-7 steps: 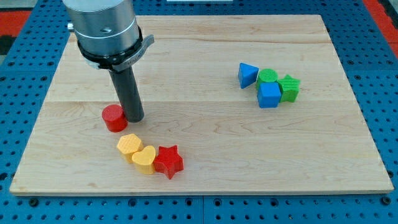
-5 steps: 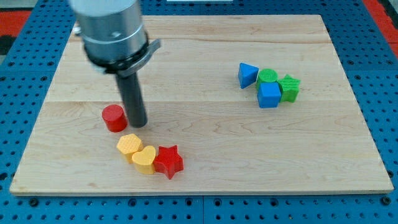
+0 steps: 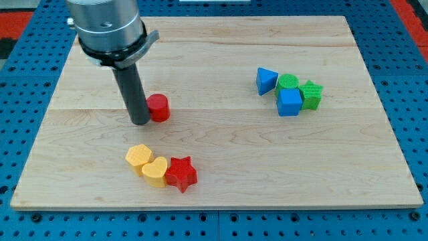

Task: Move the red circle towards top left

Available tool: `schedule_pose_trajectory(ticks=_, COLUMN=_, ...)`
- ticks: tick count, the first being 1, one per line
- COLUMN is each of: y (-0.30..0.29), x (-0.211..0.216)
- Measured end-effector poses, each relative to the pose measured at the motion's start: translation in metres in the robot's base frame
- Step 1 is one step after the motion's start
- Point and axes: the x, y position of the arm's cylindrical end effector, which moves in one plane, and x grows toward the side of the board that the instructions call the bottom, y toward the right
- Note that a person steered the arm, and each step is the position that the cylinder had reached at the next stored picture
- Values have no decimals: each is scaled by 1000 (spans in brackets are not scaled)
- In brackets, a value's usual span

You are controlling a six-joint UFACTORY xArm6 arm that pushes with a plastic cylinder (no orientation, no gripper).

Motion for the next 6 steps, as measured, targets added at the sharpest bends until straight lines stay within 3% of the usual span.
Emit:
schedule_pose_trajectory(ticks=1, y=23, x=3)
schedule_pose_trajectory(ticks=6, y=114, x=-116)
